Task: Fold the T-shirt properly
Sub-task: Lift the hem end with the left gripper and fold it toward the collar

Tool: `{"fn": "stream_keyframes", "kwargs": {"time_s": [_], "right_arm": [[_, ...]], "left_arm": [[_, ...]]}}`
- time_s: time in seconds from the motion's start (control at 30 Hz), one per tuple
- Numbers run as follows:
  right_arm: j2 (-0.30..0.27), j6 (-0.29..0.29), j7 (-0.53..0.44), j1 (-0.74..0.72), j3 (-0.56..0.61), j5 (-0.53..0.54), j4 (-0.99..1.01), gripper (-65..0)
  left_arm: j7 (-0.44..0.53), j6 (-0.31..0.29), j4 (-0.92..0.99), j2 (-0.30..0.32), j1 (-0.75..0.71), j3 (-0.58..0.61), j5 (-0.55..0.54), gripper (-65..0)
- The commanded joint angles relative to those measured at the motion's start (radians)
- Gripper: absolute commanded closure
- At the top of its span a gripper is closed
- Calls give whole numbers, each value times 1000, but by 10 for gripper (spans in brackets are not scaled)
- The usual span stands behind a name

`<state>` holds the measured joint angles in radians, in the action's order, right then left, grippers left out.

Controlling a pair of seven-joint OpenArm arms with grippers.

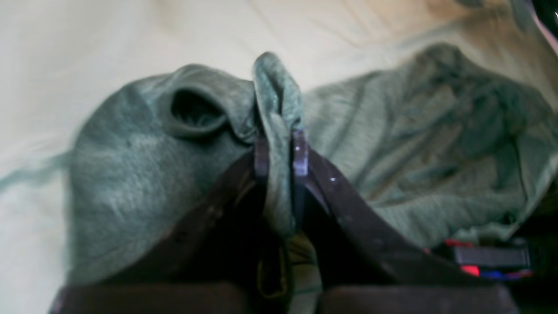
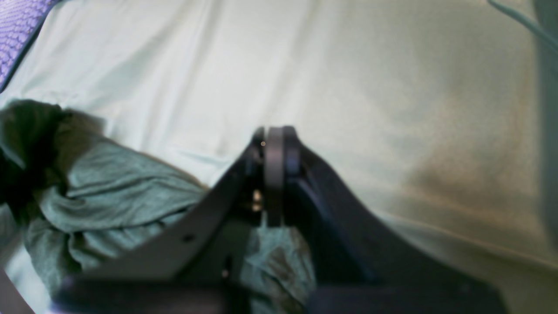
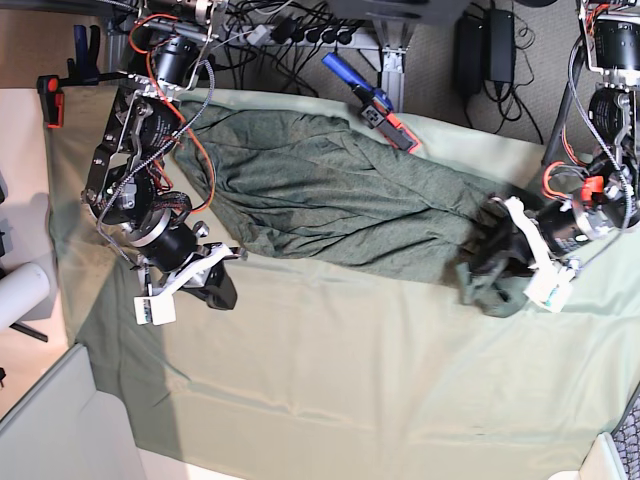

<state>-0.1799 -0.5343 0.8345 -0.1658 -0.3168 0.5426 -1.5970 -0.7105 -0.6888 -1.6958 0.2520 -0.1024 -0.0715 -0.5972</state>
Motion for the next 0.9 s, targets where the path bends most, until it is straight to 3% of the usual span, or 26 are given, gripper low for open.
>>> {"fn": "stream_keyframes", "kwargs": {"time_s": [0.0,0.1,0.23,0.27,0.3,0.57,0.73,0.87], "right_arm": [[-8,-5,-26,-19,-5,14,-17,0],[-8,-5,-26,-19,-5,15,-17,0],[-8,-5,-26,-19,-5,15,-17,0],[-8,-5,-26,-19,-5,15,-17,0],[-8,-5,-26,-19,-5,15,-17,0],[-8,-5,-26,-19,-5,14,-17,0],[-9,-4,-26,-19,-8,-16,-17,0],[-8,-1,8,-19,-79,-26,-17,0]], "left_arm": [[18,-9,-19,9,13,18,-4,0],[19,-9,-19,8,13,68,26,0],[18,-9,-19,9,13,111,24,-351],[18,-9,-18,9,10,123,24,-412],[18,-9,-18,9,10,135,24,-432],[47,-9,-18,9,11,188,-9,-432],[56,-9,-20,9,17,140,-17,-431],[36,-9,-21,9,16,78,-101,-430]]}}
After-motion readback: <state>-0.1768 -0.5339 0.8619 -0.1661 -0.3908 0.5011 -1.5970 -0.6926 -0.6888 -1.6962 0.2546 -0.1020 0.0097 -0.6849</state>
